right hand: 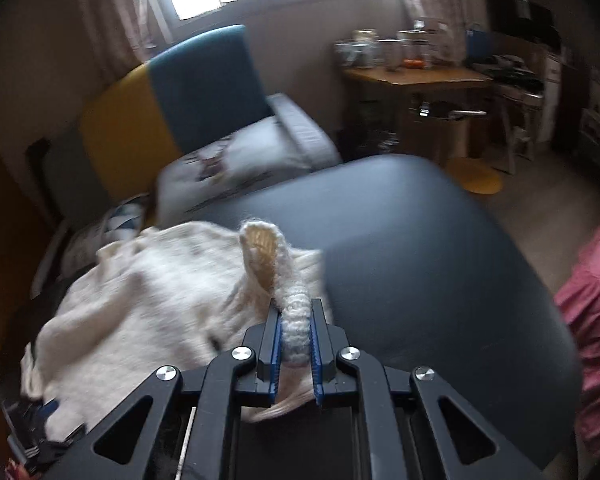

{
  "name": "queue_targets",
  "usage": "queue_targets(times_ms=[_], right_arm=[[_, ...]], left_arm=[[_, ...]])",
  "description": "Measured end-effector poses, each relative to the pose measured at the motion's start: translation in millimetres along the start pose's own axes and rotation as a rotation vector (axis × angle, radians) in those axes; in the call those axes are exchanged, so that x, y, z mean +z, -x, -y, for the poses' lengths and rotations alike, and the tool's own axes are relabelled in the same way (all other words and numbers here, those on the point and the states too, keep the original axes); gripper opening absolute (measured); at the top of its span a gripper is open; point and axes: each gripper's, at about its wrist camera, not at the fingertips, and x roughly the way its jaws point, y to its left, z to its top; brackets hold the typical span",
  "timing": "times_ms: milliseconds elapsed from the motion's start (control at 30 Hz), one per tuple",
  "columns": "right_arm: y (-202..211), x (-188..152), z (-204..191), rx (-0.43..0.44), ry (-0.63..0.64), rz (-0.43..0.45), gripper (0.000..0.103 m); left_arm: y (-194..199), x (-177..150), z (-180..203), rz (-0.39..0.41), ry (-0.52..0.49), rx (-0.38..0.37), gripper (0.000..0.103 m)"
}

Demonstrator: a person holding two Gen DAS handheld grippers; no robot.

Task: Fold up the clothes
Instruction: 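Carry the sleeve with the right gripper and lay it across the sweater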

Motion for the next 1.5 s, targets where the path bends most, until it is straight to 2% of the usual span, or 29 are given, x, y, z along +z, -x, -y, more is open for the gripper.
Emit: queue_targets(times_ms=[167,333,467,567,700,733,900,933,1000,1067,1133,1167,1267,1433,1500], right_arm=[[-7.4,23.9,55.1,-0.123,-0.051,0.017,0.011],[-38.0,24.0,103.7,-0.237,-0.12,-0.024,0.011],[-48.7,18.8,138.9,-0.281,-0.236,-0.009,0.011],[-56.3,12.9,155.0,-0.294,-0.266,-0.02,0.011],[-66.4,4.9,176.4,-0.312,-0.307,-0.036,0.022],[-61.0,3.5,175.0,-0.313,-0.309,-0.02,0.024],[7.7,-1.0,132.7,-0.3,-0.283,0.168,0.03],[18.8,-4.1,119.6,-0.251,-0.27,0.191,0.031],[30.4,-14.6,84.8,-0.053,-0.232,0.187,0.035],[13.7,-26.4,52.4,0.181,-0.202,0.065,0.035],[-16.6,-43.4,23.1,0.329,-0.229,-0.084,0.032],[-31.6,-51.0,12.5,0.379,-0.256,-0.142,0.028],[-70.4,-63.2,-4.3,0.5,-0.368,-0.234,0.028],[-111.8,-69.8,-13.5,0.557,-0.595,-0.313,0.034],[-128.3,-70.1,-16.5,0.6,-0.701,-0.316,0.034]], left_arm=[[-0.2,-2.1,-0.1,0.01,0.003,-0.016,0.103],[-1.5,-1.3,-0.2,0.012,0.003,-0.024,0.103],[-2.4,-0.9,0.3,0.013,0.002,-0.027,0.103],[-3.6,-0.5,0.5,0.012,0.003,-0.035,0.103],[-5.6,1.3,1.3,0.01,0.004,-0.045,0.103],[-6.1,2.1,1.3,0.01,0.005,-0.048,0.103],[-6.1,2.8,0.7,0.012,0.008,-0.053,0.103],[-5.7,2.7,0.3,0.013,0.009,-0.053,0.103],[-4.7,2.8,-1.0,0.012,0.01,-0.053,0.103],[-4.1,3.4,-1.1,0.008,0.01,-0.053,0.103],[-2.5,3.3,-1.1,0.004,0.005,-0.053,0.103],[-1.3,2.5,-1.5,0.006,0.002,-0.055,0.103],[2.3,-0.3,-2.5,0.012,-0.003,-0.059,0.103],[4.5,-1.0,-4.5,0.02,-0.005,-0.065,0.103],[4.5,-0.1,-5.1,0.022,-0.005,-0.066,0.103]])
